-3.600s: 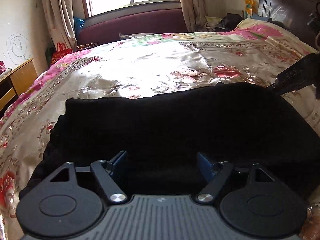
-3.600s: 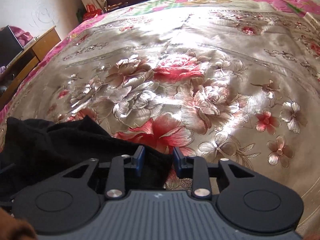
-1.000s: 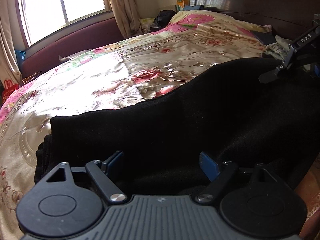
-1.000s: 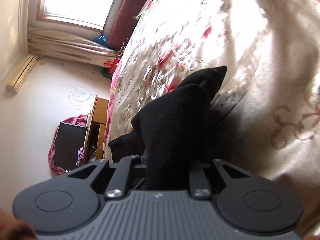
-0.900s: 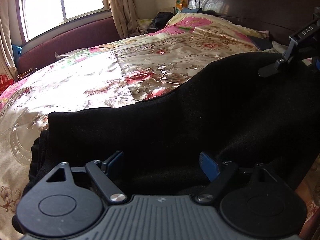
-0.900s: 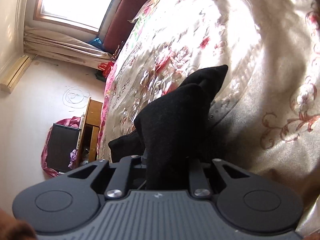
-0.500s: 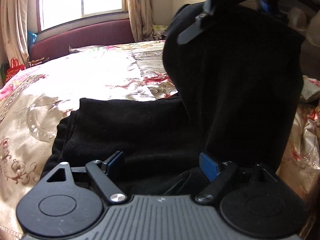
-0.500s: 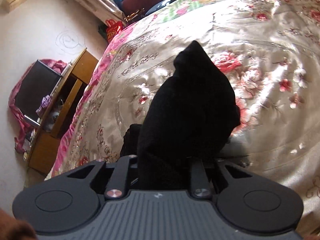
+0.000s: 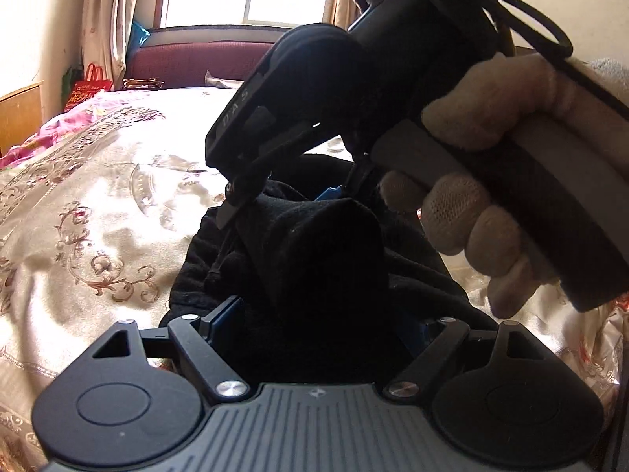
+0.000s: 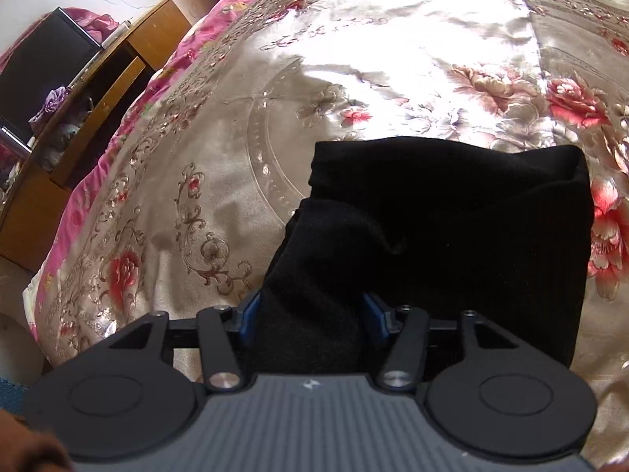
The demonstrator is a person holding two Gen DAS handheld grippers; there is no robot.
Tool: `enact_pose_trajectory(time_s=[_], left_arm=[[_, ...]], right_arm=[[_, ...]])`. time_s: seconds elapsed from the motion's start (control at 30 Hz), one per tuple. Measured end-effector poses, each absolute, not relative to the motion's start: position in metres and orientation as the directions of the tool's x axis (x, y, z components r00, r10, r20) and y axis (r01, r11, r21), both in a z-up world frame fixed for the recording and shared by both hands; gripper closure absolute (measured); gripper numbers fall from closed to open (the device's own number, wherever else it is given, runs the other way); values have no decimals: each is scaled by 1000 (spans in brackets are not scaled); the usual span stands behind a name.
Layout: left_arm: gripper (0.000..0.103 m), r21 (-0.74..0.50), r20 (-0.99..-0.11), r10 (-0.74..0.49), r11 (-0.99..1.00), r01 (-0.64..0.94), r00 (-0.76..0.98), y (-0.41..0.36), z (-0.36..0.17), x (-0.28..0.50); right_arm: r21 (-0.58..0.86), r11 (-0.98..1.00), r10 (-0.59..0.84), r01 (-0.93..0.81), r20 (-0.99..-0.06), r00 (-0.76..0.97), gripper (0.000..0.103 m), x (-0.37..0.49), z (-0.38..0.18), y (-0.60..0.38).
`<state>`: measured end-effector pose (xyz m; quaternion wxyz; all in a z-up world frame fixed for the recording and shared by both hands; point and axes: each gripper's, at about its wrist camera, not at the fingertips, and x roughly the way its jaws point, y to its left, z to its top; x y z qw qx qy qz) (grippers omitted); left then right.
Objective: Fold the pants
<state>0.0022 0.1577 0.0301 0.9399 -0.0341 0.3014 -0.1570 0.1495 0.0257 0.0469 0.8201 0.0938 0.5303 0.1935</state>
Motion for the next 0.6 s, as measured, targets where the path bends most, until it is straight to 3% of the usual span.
enact_pose_trajectory(time_s=[0.33,0.5,0.6], left_arm=[[7,-160,-537,-278,961,227,796,170,35,-16],[7,-210,-539,-282,958,197,794,179,33,-5],[12,-207,-512,-253,964,167,821,186,35,0]], right_arm=[[312,894,417,-321,-843,340,49,146,52,41],[338,882,442,-329,-835,328,72,149,48,47],[449,846,526,-288,-791,312,98,156,56,42]])
